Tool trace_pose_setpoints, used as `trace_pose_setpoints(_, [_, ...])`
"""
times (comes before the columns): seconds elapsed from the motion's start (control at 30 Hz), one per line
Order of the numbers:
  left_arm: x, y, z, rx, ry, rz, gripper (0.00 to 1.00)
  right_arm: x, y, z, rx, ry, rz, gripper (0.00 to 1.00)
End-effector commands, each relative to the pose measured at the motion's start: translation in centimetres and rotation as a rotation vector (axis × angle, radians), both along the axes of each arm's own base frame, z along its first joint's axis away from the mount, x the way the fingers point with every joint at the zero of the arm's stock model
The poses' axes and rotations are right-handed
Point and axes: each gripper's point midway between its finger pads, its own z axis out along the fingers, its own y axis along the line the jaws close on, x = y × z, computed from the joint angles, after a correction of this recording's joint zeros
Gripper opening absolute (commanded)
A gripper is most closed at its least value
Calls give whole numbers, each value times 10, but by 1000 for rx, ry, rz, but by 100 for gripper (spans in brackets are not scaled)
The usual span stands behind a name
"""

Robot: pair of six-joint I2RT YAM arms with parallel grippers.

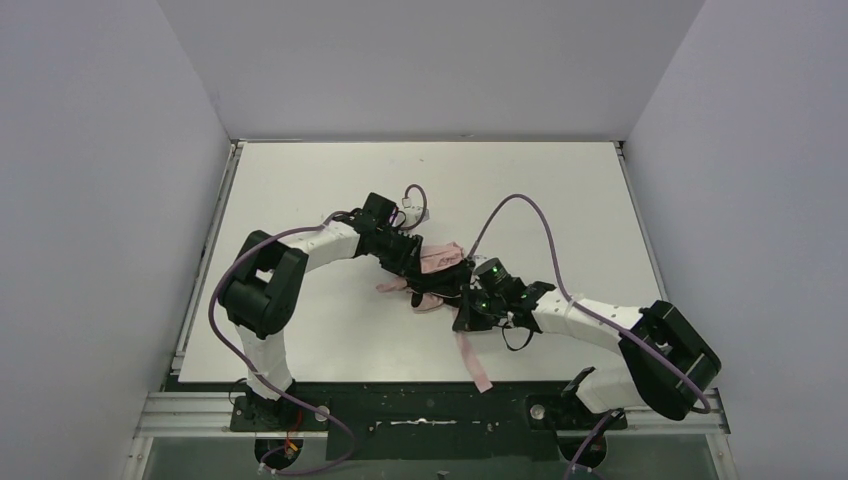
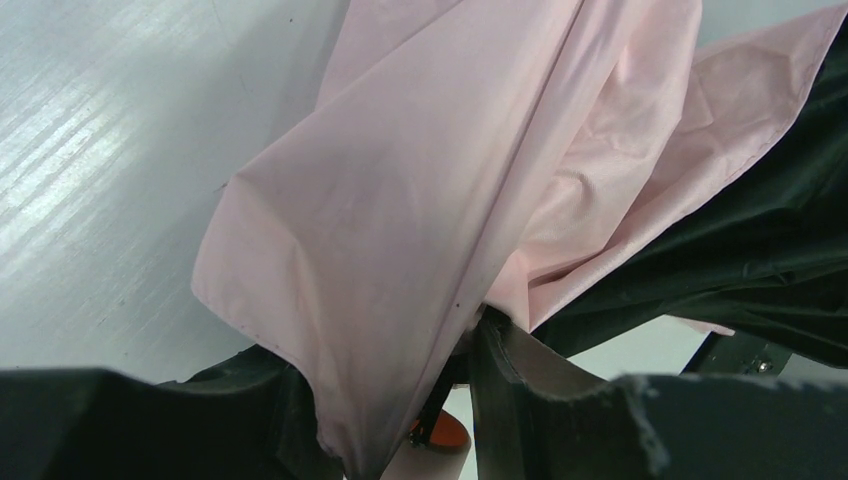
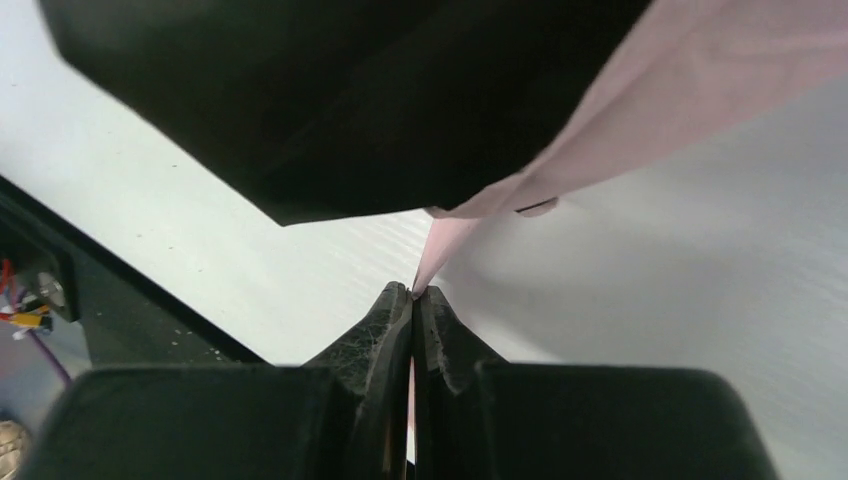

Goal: Put away the umbrella

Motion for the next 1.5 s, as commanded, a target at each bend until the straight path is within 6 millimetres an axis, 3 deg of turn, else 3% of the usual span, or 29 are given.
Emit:
trace_pose_setpoints(0.0, [50, 35, -2, 125, -119, 202, 0, -51, 20, 8, 133, 197, 107, 0])
trace_pose_setpoints(0.27, [54, 41, -3, 156, -147, 226, 0, -71, 30, 34, 252, 242, 142, 0])
trace_pose_setpoints(0.53, [49, 39, -3, 161, -211, 202, 0, -77, -23, -27, -33, 270, -15, 0])
trace_pose_setpoints(0.67, [43, 33, -6, 166, -243, 171, 0, -75, -37, -41, -107, 254, -56, 0])
trace_pose_setpoints(0.97, [38, 25, -11, 194, -321, 128, 0, -78, -46, -33, -161, 246, -9, 6])
trace_pose_setpoints(1.23, [32, 23, -13, 205, -342, 92, 0, -74, -46, -12, -164, 210, 12, 20])
trace_pose_setpoints(1.3, [32, 22, -14, 206, -346, 83, 0, -74, -45, -7, -157, 208, 25, 18])
trace_pose_setpoints(1.47, [30, 22, -17, 227, -355, 66, 0, -77, -52, -3, -194, 208, 30, 3])
